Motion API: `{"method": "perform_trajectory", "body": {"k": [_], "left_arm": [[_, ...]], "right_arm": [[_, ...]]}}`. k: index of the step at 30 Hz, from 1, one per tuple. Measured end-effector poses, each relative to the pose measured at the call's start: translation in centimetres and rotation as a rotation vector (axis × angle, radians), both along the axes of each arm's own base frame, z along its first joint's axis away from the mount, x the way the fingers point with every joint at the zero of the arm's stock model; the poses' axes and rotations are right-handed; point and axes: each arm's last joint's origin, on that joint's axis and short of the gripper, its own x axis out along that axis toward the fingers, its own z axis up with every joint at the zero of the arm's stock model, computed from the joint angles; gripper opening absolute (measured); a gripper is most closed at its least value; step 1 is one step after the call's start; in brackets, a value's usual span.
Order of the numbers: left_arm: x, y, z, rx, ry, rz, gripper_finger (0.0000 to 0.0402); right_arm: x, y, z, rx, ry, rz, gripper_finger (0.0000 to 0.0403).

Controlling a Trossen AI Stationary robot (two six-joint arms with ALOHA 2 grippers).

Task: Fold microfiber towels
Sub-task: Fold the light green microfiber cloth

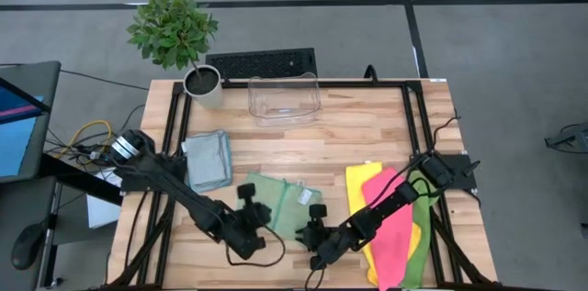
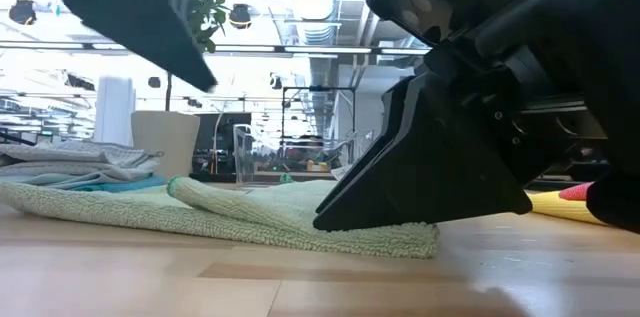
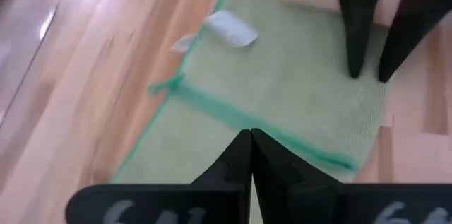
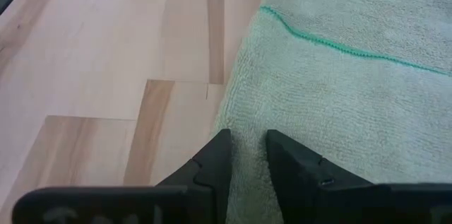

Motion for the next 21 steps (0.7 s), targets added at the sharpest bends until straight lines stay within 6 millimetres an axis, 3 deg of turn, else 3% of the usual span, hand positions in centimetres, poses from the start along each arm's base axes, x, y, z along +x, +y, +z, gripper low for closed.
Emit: {"method": "perform_trajectory", "body": {"k": [3,6,11,16,21], "left_arm": [[-2.1,0.0,0.4,-0.08,0.029,0.083,0.0],[-4.5,-0.2,-1.7,-0.131,0.064,0.175,0.0013],[-7.5,-0.2,-4.6,-0.202,-0.005,0.311,0.007],[-9.3,-1.5,-5.4,-0.258,-0.079,0.297,0.0131],[-11.4,-1.8,-6.4,-0.165,-0.098,0.192,0.017]], "right_arm": [[0.0,0.0,0.0,-0.003,0.0,0.001,0.0118],[0.0,0.0,0.0,-0.004,0.0,0.001,0.0118],[0.0,0.0,0.0,-0.023,0.001,0.016,0.0118],[0.0,0.0,-0.1,-0.024,0.002,0.016,0.0118],[0.0,-0.1,-0.1,-0.022,0.0,0.015,0.0118]]}}
